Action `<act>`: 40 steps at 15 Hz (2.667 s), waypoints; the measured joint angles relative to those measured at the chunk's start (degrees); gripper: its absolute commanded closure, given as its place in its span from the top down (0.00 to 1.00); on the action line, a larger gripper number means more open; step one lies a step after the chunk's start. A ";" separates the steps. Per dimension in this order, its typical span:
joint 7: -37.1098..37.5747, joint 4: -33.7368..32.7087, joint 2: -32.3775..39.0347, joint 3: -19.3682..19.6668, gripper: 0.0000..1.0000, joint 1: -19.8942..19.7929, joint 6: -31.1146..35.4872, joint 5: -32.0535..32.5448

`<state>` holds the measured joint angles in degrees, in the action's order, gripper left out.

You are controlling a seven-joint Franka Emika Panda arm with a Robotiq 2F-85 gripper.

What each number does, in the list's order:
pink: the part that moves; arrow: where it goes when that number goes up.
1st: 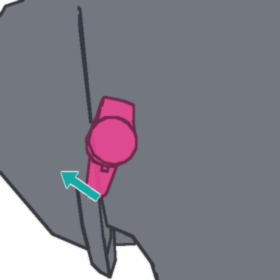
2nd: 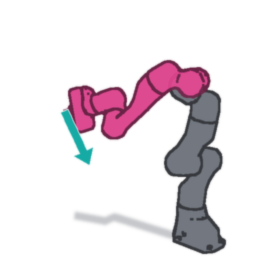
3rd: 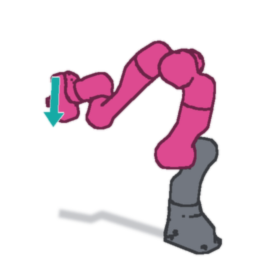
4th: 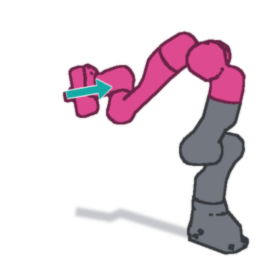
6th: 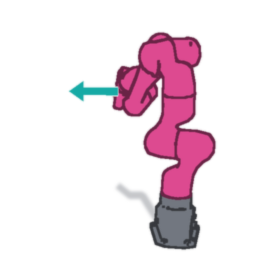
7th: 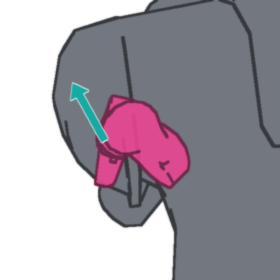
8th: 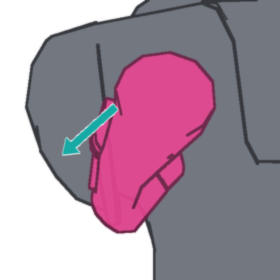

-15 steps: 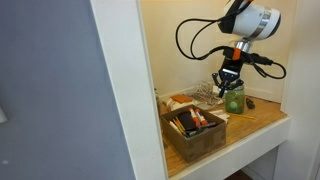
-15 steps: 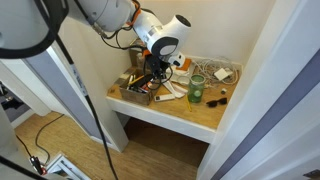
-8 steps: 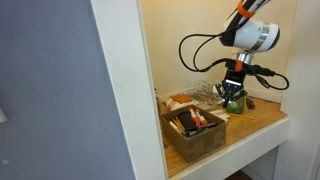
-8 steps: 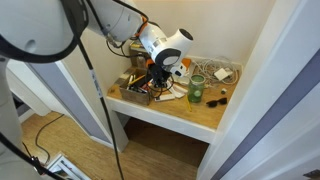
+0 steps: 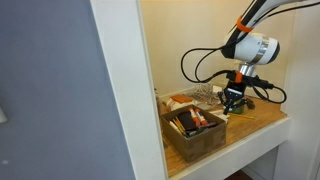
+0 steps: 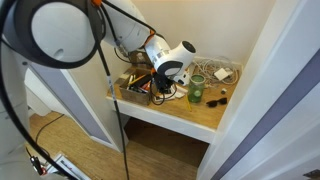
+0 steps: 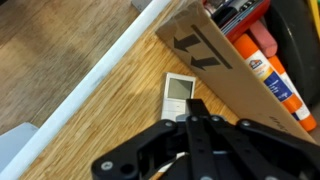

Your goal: Press a button on the white remote controller on the worktop

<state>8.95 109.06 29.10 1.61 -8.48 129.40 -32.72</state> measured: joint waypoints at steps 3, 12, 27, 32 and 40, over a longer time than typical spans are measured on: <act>-0.06 -0.07 1.58 -0.31 0.00 -0.13 2.65 -1.76; -0.02 -0.65 4.85 -0.90 0.00 -0.13 6.81 -4.49; 1.02 -2.18 7.30 -0.88 0.00 -0.38 7.88 -5.75; 1.67 -3.19 8.33 -0.86 0.00 -0.50 7.88 -5.75; 2.26 -4.35 9.67 -0.86 0.00 -0.51 7.88 -5.75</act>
<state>11.21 104.72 38.77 0.74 -8.98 137.27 -38.47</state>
